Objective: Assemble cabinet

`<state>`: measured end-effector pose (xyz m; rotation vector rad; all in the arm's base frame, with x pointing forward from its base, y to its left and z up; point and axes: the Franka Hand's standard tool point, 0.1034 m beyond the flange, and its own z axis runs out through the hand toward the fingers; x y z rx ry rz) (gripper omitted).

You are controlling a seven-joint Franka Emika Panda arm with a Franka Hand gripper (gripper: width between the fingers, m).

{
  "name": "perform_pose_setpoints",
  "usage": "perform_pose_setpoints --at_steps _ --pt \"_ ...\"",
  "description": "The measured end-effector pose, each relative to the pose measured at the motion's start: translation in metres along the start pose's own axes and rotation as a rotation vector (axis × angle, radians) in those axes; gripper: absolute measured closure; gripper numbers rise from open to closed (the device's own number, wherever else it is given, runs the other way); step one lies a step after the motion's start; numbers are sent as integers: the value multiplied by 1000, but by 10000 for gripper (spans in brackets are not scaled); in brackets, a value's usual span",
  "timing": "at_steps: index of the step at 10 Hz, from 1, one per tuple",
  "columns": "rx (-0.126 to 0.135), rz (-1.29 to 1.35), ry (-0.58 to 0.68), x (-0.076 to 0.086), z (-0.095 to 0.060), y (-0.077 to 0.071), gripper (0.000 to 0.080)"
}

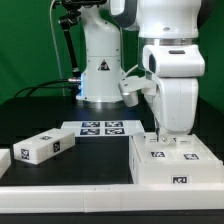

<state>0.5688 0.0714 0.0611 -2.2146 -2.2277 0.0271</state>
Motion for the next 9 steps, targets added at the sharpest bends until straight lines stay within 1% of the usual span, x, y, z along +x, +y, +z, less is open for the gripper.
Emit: perform_pose_setpoints --at_steps 2,3,6,7,8,9 --pt "-12 2 5 0 0 12 729" --pt "-3 0 3 -1 0 12 729" --pt "-2 -21 -1 0 0 12 729" --pt "-6 -37 -9 0 -2 11 652" --pt "-10 -61 -22 1 -4 7 517" --pt "-18 -71 -26 3 -7 2 517"
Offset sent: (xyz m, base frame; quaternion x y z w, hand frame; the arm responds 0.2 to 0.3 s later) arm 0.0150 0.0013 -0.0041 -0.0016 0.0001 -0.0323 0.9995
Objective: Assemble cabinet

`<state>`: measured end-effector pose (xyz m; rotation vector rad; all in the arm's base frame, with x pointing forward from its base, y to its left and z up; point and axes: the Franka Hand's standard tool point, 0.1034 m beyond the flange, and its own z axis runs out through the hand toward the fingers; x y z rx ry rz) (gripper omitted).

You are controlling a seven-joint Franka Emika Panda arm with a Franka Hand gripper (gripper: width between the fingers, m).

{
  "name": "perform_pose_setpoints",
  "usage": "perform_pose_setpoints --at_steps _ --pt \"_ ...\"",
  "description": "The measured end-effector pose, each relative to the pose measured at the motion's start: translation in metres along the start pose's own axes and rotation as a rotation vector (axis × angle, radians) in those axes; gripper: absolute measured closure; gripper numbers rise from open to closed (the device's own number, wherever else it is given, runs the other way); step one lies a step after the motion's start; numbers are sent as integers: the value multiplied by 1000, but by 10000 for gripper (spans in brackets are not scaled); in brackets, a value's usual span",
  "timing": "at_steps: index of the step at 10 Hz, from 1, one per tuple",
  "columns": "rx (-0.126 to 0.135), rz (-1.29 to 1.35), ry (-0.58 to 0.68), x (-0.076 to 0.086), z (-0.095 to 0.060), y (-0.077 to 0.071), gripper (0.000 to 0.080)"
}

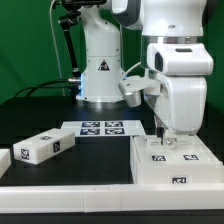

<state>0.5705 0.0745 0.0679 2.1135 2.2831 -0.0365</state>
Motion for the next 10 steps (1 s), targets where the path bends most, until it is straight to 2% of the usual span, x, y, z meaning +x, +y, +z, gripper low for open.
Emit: perform_pose_setpoints --at_steps 1,3,4,5,6,7,8,9,10 --pt "-16 -10 -4 1 -5 -9 326" --pt "-47 16 -1 -3 -15 -35 61" --pt "-54 53 -2 -6 -19 -50 61" --pt "-78 103 4 -8 -24 -66 7" --pt "-99 180 13 -5 -28 -82 7" --pt "-107 297 22 4 -31 -103 7" --pt "-123 375 37 16 -33 -116 1" --pt "-129 409 55 28 -30 -125 3" --pt "-128 358 57 29 -27 -130 3"
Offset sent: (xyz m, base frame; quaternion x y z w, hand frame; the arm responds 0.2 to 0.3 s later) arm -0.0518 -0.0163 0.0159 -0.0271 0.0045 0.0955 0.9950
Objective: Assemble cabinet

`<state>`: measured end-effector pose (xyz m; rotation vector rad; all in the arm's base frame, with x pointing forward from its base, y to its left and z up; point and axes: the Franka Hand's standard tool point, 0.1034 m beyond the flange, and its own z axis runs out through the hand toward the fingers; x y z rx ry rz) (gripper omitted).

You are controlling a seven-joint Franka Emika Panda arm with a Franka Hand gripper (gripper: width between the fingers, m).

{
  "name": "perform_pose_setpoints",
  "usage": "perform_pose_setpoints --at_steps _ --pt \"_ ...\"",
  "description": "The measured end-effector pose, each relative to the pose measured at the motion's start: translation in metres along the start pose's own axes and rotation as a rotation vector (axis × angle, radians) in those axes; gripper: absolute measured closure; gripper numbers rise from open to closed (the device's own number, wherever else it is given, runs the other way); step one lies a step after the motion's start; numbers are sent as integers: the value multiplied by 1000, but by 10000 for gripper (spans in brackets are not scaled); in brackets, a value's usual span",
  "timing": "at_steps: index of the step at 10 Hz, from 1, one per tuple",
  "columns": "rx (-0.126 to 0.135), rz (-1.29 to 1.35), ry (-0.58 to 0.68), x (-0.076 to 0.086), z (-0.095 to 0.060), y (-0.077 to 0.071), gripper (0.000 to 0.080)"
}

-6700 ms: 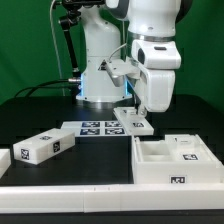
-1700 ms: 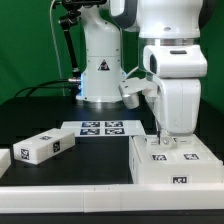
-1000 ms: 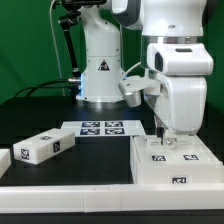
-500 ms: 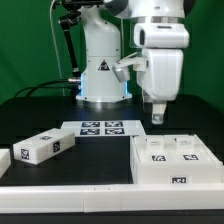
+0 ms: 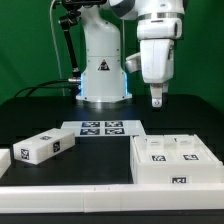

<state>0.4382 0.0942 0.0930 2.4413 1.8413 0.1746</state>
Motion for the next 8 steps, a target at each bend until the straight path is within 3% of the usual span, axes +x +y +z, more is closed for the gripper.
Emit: perform_pose_setpoints --at_steps 6,8 --pt "-4 7 8 -3 2 0 3" --pt "-11 211 27 -2 4 -2 3"
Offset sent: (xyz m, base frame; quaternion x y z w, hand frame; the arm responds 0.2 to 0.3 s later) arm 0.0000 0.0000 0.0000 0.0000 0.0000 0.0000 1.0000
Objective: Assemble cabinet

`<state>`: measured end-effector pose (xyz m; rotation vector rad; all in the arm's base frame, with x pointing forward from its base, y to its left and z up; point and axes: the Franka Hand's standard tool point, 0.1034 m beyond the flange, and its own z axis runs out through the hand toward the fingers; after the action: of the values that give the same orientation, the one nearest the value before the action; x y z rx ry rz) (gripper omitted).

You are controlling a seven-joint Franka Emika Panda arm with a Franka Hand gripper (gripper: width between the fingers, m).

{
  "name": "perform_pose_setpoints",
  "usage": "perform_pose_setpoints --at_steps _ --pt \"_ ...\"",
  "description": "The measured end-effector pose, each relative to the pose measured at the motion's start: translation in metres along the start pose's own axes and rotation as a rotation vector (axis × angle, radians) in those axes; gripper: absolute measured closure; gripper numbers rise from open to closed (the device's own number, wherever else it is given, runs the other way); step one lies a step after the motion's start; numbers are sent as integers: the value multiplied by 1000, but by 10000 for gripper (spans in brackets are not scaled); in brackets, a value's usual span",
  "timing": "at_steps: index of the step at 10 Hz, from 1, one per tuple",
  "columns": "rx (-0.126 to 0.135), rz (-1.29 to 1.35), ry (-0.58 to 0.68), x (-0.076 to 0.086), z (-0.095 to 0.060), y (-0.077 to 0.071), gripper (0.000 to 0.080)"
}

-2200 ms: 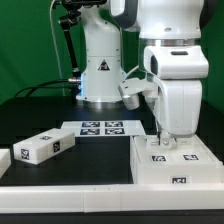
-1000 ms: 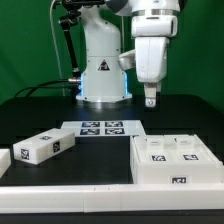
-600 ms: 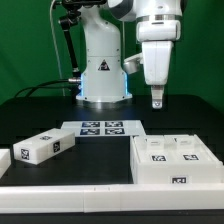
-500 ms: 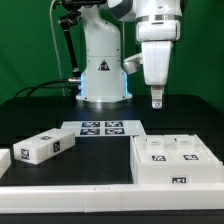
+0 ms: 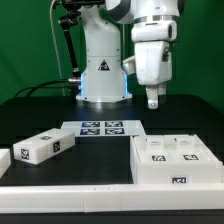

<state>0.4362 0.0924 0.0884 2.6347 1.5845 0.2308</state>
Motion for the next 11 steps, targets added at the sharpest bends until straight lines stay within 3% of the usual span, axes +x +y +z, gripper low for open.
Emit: perform_pose_setpoints --at_steps 5,9,11 --pt "29 414 22 10 19 20 3" --pt "44 620 24 11 19 17 3" --pt "55 901 -5 12 23 10 3"
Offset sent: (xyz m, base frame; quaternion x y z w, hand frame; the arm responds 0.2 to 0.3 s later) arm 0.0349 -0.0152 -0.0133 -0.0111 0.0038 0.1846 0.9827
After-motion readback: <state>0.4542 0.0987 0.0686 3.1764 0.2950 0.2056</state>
